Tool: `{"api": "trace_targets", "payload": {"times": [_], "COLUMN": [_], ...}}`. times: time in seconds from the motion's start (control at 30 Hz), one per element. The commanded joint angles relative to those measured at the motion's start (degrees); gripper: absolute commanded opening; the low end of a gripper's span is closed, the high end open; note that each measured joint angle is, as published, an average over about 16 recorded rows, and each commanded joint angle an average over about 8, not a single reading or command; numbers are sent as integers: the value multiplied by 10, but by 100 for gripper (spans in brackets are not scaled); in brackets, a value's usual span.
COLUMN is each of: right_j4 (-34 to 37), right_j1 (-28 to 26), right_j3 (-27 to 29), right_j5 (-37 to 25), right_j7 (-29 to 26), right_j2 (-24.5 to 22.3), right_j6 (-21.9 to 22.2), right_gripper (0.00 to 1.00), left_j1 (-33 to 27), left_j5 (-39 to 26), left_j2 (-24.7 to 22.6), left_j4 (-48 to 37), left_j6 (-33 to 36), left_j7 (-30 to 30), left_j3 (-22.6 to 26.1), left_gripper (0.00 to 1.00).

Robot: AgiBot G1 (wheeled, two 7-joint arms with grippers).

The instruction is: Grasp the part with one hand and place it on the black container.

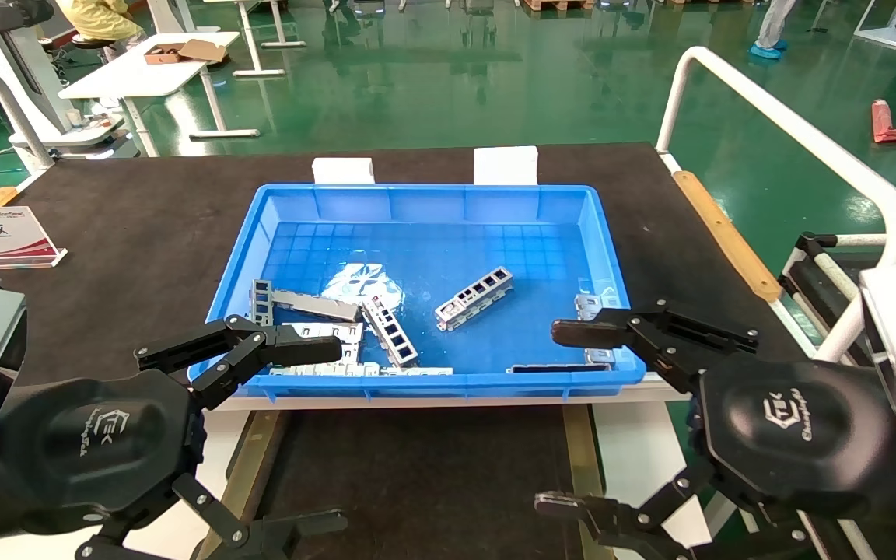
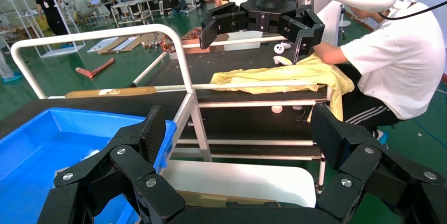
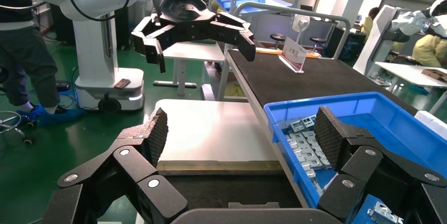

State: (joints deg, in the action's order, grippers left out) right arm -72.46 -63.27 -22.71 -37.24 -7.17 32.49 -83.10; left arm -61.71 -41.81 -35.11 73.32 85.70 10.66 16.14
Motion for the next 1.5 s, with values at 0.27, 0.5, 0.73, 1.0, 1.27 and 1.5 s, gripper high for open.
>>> {"api": "trace_targets", "payload": {"times": [0.27,0.5,0.73,1.0,1.27,1.5], "right_j4": [0,0,0,0,0,0], "right_j1": [0,0,0,0,0,0], "right_j3": [0,0,0,0,0,0], "right_j5": [0,0,0,0,0,0], "right_j7": [0,0,0,0,0,0], "right_j2": [0,0,0,0,0,0], "right_j6": [0,0,0,0,0,0], "right_gripper": [100,100,100,100,100,100], "left_j1": [0,0,0,0,-7,-17], "left_j5": [0,0,0,-1,-14,-44], "left_j2": [0,0,0,-1,-11,-31], "left_j4": [0,0,0,0,-1,2], "left_j6": [0,0,0,-1,-9,-29], "left_j7": [0,0,0,0,-6,-6], "left_j3": [0,0,0,0,6,19], "left_gripper": [100,100,100,100,100,100]}}
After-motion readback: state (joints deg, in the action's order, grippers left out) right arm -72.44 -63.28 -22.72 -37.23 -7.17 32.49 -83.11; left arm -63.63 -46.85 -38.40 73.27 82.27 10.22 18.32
